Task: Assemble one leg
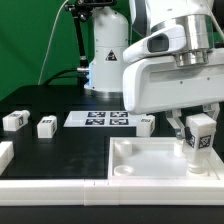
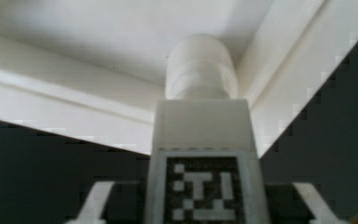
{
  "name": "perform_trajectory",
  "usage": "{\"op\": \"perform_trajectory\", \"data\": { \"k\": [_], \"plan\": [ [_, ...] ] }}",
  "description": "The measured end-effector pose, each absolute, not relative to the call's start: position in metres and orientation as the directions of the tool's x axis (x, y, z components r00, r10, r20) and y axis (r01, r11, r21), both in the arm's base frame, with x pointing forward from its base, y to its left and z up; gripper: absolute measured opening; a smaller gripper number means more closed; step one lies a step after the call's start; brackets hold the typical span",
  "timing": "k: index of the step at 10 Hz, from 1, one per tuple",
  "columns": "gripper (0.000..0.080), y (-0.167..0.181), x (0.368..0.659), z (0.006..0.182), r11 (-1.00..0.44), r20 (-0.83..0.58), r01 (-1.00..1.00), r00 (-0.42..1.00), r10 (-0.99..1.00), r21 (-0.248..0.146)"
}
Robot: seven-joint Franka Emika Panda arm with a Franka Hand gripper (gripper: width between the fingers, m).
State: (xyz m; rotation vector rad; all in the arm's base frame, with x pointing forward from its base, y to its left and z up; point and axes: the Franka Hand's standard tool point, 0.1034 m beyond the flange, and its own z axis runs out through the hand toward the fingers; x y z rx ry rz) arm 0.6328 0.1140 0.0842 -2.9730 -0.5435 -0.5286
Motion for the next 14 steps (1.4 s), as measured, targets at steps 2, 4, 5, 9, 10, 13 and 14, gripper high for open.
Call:
{"op": "perform_trajectory", "data": {
  "k": [2, 4, 5, 9, 10, 13, 14],
  "plan": [
    [0.0291, 0.116, 0.633, 0.083, -0.934, 0.349, 0.358, 0.876, 0.332, -0.010],
    [0.0291, 0.117, 0.632, 0.078, -0.934, 0.351, 0.358, 0.875, 0.332, -0.010],
    [0.0291, 0.117, 0.632, 0.074, -0.934, 0.357, 0.357, 0.874, 0.330, -0.008],
    [0.0291, 0.118, 0.632, 0.068, -0.935, 0.376, 0.355, 0.867, 0.327, -0.004],
    [0.0391, 0.118, 0.632, 0.068, -0.935, 0.376, 0.355, 0.867, 0.327, -0.004],
    [0.0615, 0.118, 0.632, 0.068, -0.935, 0.376, 0.355, 0.867, 0.327, -0.004],
    [0.0642, 0.118, 0.632, 0.068, -0.935, 0.376, 0.355, 0.867, 0.327, -0.004]
  ]
}}
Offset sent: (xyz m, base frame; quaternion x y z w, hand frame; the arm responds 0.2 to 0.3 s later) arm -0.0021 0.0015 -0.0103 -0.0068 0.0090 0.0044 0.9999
